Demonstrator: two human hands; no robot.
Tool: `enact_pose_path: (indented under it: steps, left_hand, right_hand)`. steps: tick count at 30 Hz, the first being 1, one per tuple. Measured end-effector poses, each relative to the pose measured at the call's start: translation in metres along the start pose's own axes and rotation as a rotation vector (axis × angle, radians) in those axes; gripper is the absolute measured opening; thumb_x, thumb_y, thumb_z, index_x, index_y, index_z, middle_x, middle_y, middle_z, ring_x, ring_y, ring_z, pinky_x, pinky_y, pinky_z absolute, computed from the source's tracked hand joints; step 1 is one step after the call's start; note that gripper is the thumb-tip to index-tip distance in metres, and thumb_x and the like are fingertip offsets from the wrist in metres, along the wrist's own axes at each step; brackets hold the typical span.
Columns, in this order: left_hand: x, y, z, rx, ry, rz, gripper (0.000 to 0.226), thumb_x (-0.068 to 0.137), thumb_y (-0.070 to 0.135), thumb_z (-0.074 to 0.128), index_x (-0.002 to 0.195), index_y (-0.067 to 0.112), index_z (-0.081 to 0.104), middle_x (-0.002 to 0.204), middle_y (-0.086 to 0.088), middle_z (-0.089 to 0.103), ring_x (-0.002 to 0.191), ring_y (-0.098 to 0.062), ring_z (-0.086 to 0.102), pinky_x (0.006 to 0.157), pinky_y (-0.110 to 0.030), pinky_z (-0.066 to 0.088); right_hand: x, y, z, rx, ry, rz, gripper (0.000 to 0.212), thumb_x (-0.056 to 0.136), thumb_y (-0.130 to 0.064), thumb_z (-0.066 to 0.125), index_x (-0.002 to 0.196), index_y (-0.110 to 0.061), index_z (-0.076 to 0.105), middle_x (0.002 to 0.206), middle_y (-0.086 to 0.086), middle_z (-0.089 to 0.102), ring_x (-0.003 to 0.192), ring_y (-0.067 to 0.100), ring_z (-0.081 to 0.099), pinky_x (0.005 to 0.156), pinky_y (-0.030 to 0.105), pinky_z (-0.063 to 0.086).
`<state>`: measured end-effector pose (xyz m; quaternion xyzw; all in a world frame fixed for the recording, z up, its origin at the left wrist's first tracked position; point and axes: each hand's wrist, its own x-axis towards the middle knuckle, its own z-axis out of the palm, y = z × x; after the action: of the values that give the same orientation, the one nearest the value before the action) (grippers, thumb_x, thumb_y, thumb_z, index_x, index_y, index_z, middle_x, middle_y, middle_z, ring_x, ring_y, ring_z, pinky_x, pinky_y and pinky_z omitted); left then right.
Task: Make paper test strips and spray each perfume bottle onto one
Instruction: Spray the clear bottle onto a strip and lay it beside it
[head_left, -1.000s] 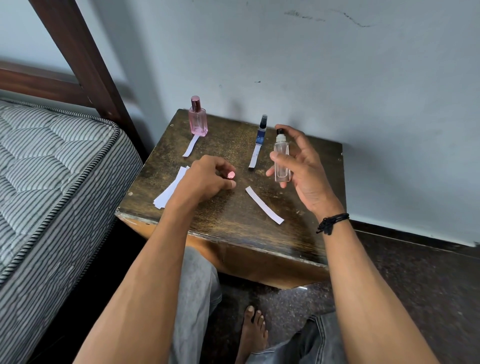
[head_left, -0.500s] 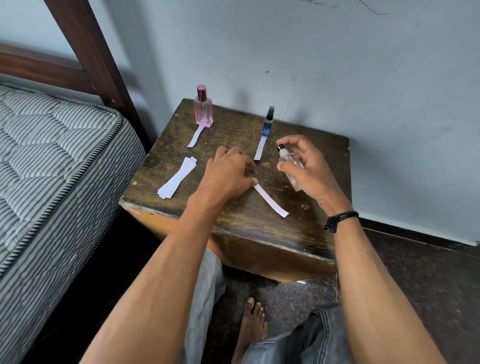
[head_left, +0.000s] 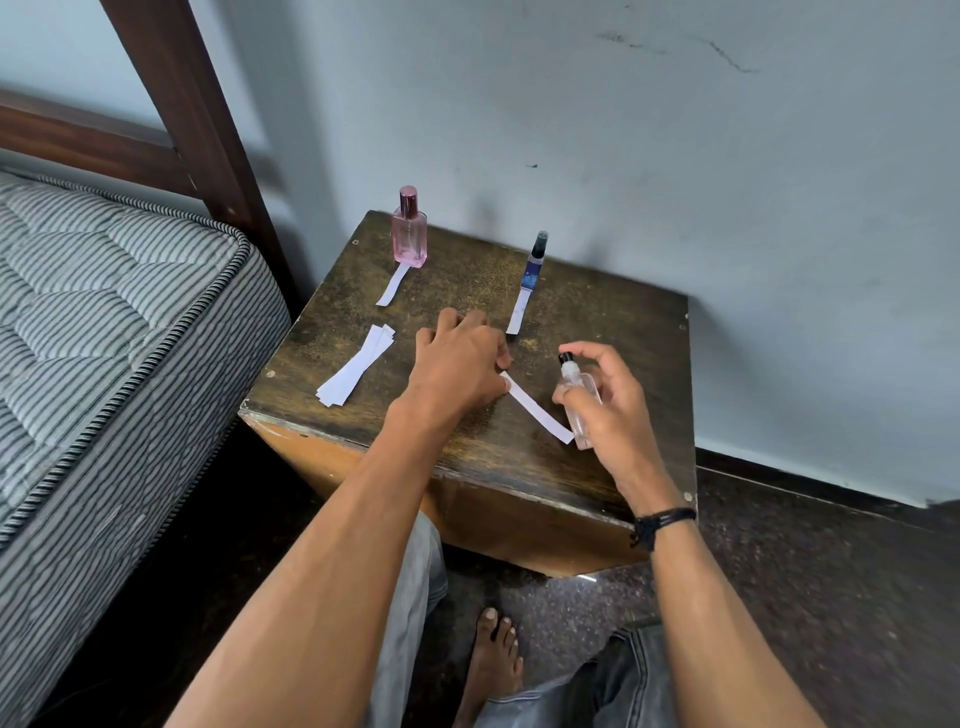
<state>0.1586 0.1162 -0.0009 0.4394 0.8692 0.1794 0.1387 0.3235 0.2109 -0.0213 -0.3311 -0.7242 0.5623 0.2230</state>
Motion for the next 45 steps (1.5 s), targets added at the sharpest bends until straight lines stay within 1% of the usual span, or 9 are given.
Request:
enact_pose_path:
  steps: [4, 12, 17, 22, 26, 29, 34, 40, 45]
  left_hand:
    - [0.001, 0.001, 0.001, -0.019, -0.001, 0.000, 0.019, 0.083, 0.026, 0.076, 0.102, 0.025, 0.072, 0.126, 0.003, 0.055, 0.127, -0.026, 0.037, 0.108, -0.048, 0.031]
    - [0.002, -0.003, 0.003, -0.064, -0.003, 0.007, 0.012, 0.082, 0.025, 0.077, 0.092, 0.022, 0.072, 0.120, 0.004, 0.056, 0.124, -0.024, 0.039, 0.104, -0.047, 0.035]
    - [0.004, -0.002, 0.003, -0.081, -0.012, 0.014, 0.005, 0.083, 0.020, 0.075, 0.088, 0.020, 0.074, 0.117, 0.004, 0.057, 0.123, -0.024, 0.039, 0.104, -0.047, 0.034]
    - [0.006, -0.003, 0.000, -0.153, -0.004, -0.038, 0.002, 0.083, 0.022, 0.075, 0.085, 0.023, 0.075, 0.103, 0.009, 0.062, 0.123, -0.021, 0.041, 0.100, -0.041, 0.034]
    - [0.009, -0.003, -0.006, -0.224, 0.016, -0.087, 0.006, 0.080, 0.023, 0.078, 0.078, 0.027, 0.074, 0.088, 0.012, 0.067, 0.116, -0.018, 0.054, 0.108, -0.044, 0.035]
    - [0.009, -0.003, -0.006, -0.240, 0.054, -0.100, 0.008, 0.078, 0.023, 0.078, 0.077, 0.029, 0.073, 0.088, 0.015, 0.067, 0.113, -0.016, 0.053, 0.097, -0.038, 0.025]
    - [0.008, -0.003, -0.007, -0.283, 0.100, -0.080, 0.010, 0.078, 0.020, 0.077, 0.077, 0.028, 0.071, 0.082, 0.018, 0.065, 0.109, -0.013, 0.053, 0.093, -0.036, 0.022]
    - [0.008, -0.001, -0.006, -0.378, 0.143, -0.052, 0.015, 0.078, 0.024, 0.080, 0.080, 0.034, 0.069, 0.082, 0.015, 0.071, 0.103, -0.013, 0.060, 0.092, -0.035, 0.024]
    - [0.008, 0.004, -0.005, -0.322, 0.081, -0.046, 0.019, 0.080, 0.019, 0.076, 0.070, 0.035, 0.070, 0.078, 0.020, 0.068, 0.108, -0.011, 0.059, 0.096, -0.033, 0.020]
  right_hand:
    - [0.002, 0.001, 0.001, 0.021, 0.033, -0.027, 0.039, 0.089, -0.009, 0.068, 0.118, -0.036, 0.065, 0.098, 0.008, 0.067, 0.087, 0.017, 0.062, 0.075, 0.026, 0.052]
    - [-0.001, -0.001, -0.005, -0.263, -0.047, -0.106, 0.048, 0.089, -0.014, 0.068, 0.123, -0.046, 0.058, 0.104, -0.010, 0.066, 0.090, 0.015, 0.064, 0.082, 0.035, 0.052]
    - [-0.004, -0.006, -0.007, -0.569, -0.083, -0.162, 0.044, 0.089, -0.026, 0.072, 0.125, -0.047, 0.059, 0.095, -0.025, 0.060, 0.085, 0.010, 0.063, 0.070, 0.029, 0.049]
    - [-0.004, -0.009, -0.005, -0.679, -0.112, -0.178, 0.040, 0.091, -0.034, 0.071, 0.126, -0.048, 0.058, 0.100, -0.026, 0.058, 0.092, 0.007, 0.059, 0.072, 0.030, 0.046]
    - [0.000, -0.008, -0.007, -0.521, -0.112, -0.062, 0.037, 0.092, -0.032, 0.070, 0.122, -0.050, 0.058, 0.103, -0.018, 0.057, 0.087, 0.011, 0.062, 0.071, 0.030, 0.049]
    - [0.003, -0.009, -0.007, -0.348, -0.104, 0.012, 0.035, 0.092, -0.030, 0.070, 0.121, -0.048, 0.061, 0.111, -0.009, 0.062, 0.092, 0.000, 0.058, 0.075, 0.023, 0.043]
    - [0.003, -0.016, -0.009, -0.026, -0.058, 0.082, 0.036, 0.091, -0.020, 0.075, 0.121, -0.040, 0.069, 0.101, -0.005, 0.070, 0.089, 0.009, 0.065, 0.083, 0.029, 0.051]
    - [0.004, -0.017, -0.007, 0.340, -0.042, 0.175, 0.033, 0.092, -0.010, 0.072, 0.122, -0.023, 0.070, 0.088, -0.014, 0.072, 0.081, 0.011, 0.066, 0.064, 0.025, 0.051]
    - [0.006, -0.013, -0.006, 0.295, -0.042, 0.219, 0.033, 0.092, -0.013, 0.074, 0.124, -0.020, 0.069, 0.085, -0.012, 0.071, 0.073, 0.008, 0.063, 0.058, 0.027, 0.050]
